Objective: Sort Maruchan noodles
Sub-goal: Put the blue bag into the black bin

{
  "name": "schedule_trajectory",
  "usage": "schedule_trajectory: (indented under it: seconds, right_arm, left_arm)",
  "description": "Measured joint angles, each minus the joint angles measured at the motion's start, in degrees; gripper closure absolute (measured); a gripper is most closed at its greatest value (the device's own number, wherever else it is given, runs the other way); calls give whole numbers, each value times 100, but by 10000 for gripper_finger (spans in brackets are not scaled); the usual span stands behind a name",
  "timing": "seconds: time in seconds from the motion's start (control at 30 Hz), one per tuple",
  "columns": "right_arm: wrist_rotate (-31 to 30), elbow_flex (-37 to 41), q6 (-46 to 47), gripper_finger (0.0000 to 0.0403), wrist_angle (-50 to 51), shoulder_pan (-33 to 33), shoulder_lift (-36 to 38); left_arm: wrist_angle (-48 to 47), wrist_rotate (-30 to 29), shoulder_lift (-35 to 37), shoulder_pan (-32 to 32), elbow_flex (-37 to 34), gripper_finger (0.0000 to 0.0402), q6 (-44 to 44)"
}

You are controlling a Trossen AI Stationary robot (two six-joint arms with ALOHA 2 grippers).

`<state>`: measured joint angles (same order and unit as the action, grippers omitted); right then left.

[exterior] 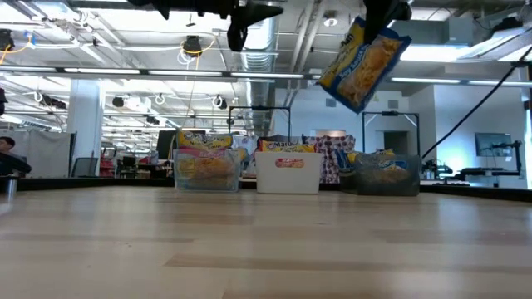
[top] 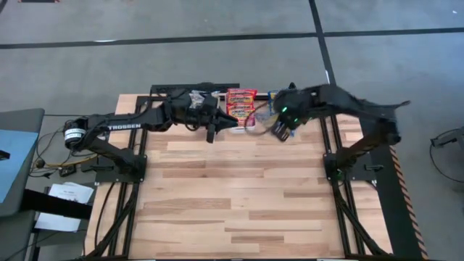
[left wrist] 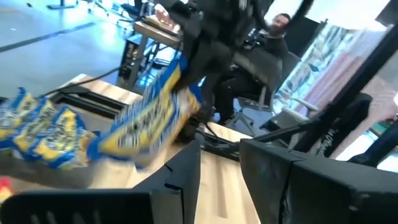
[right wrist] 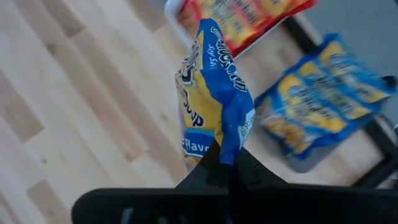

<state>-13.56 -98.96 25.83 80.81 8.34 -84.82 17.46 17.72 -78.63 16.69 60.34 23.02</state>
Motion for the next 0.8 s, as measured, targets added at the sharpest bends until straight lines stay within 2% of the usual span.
schedule_trajectory:
  seconds: [0.13,0.23,0.33,0.57,0.73,0.8]
  right_arm:
    - [-7,258,-490,400,-326,579,532]
    - [68,1098,-715,400,-1116,1035,1167]
    - [272,2254,-991,400,-2116,1481,1959]
    - [1587,4683,-1442,400,-4477,2618,3592]
    - [2318,5680,-1671,399,-5049,3334,4176]
    - [2416,5888,-1723,399,-5083,3568,4228]
  left_arm:
    - [1,-2,0,228,0,301,-1]
    - [0,-18,-2,347,-2,301,1]
    - [0,-12,-2,439,-2,301,3]
    - [0,-33,-2,661,-2,301,-16]
    - [0,-59,-4,785,-4,301,-26]
    - [0,-64,-4,820,-4,301,-28]
